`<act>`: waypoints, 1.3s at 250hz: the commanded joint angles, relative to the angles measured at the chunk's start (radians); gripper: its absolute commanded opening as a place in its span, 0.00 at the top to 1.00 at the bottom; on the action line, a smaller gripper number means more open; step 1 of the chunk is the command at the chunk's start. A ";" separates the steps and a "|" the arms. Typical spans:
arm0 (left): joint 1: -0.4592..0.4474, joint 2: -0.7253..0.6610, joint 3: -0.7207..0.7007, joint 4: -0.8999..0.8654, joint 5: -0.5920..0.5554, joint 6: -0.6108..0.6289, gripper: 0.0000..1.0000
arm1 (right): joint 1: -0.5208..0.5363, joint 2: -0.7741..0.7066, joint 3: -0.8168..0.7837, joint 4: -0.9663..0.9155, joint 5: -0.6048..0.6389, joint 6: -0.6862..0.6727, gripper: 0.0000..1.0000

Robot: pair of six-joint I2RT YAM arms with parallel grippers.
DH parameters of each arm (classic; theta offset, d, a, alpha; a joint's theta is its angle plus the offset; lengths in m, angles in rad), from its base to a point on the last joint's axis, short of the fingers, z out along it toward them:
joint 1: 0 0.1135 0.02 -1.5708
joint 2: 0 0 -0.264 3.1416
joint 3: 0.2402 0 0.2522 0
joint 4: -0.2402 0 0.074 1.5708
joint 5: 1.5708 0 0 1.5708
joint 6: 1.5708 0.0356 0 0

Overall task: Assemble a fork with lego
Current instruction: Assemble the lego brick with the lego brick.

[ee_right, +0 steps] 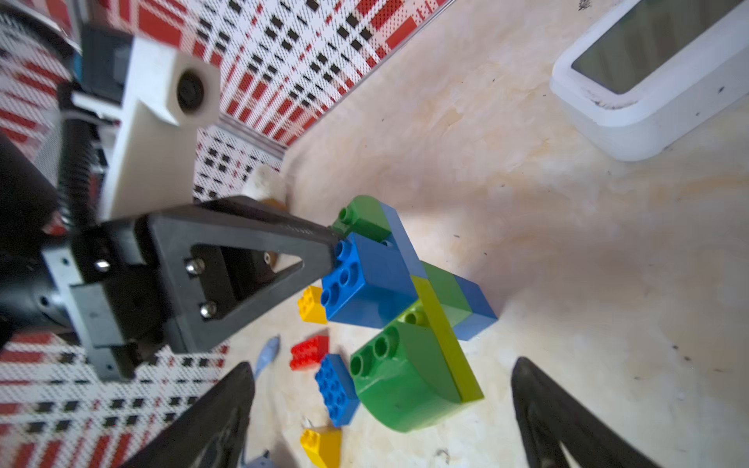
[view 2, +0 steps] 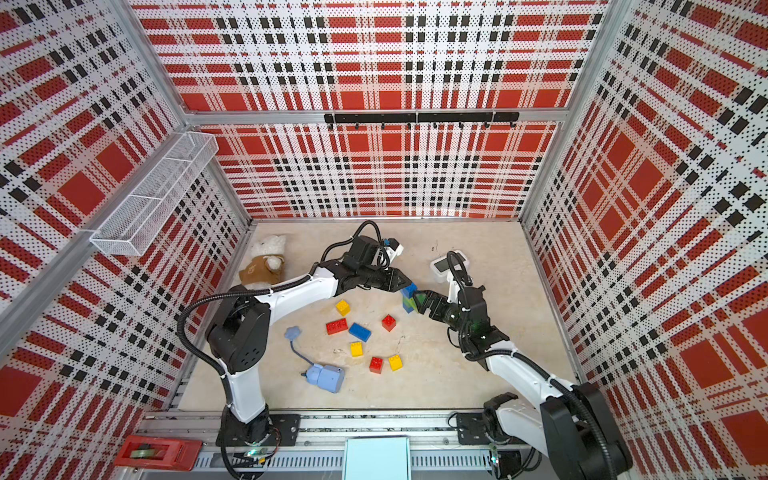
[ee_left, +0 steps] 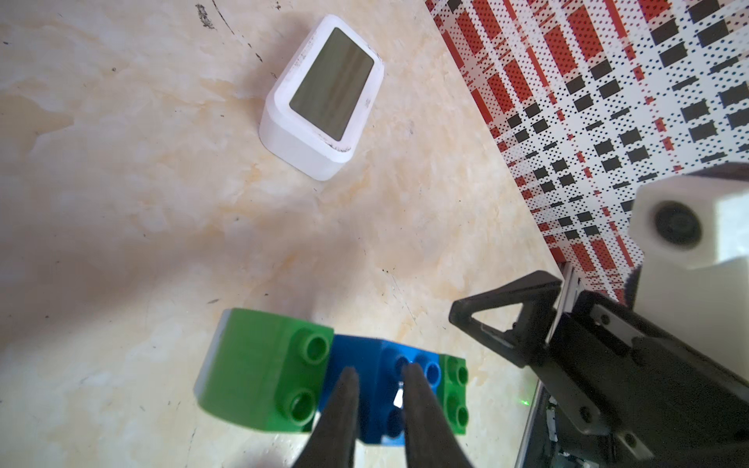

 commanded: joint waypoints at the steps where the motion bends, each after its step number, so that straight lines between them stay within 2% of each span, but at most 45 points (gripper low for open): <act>1: 0.010 -0.017 -0.021 -0.040 -0.017 0.006 0.76 | -0.002 0.024 -0.063 0.259 0.037 0.262 0.00; 64: 0.010 -0.014 -0.018 -0.038 -0.016 0.004 0.76 | -0.001 0.105 -0.125 0.381 0.016 0.352 0.00; 122: 0.010 -0.010 -0.015 -0.039 -0.013 0.004 0.76 | -0.002 0.251 -0.148 0.603 -0.032 0.419 0.00; 173: 0.009 -0.012 -0.015 -0.043 -0.017 0.008 0.76 | -0.002 0.334 -0.169 0.730 -0.045 0.457 0.10; 325: 0.006 -0.012 -0.018 -0.045 -0.017 0.009 0.76 | -0.002 0.409 -0.165 0.785 -0.065 0.473 0.30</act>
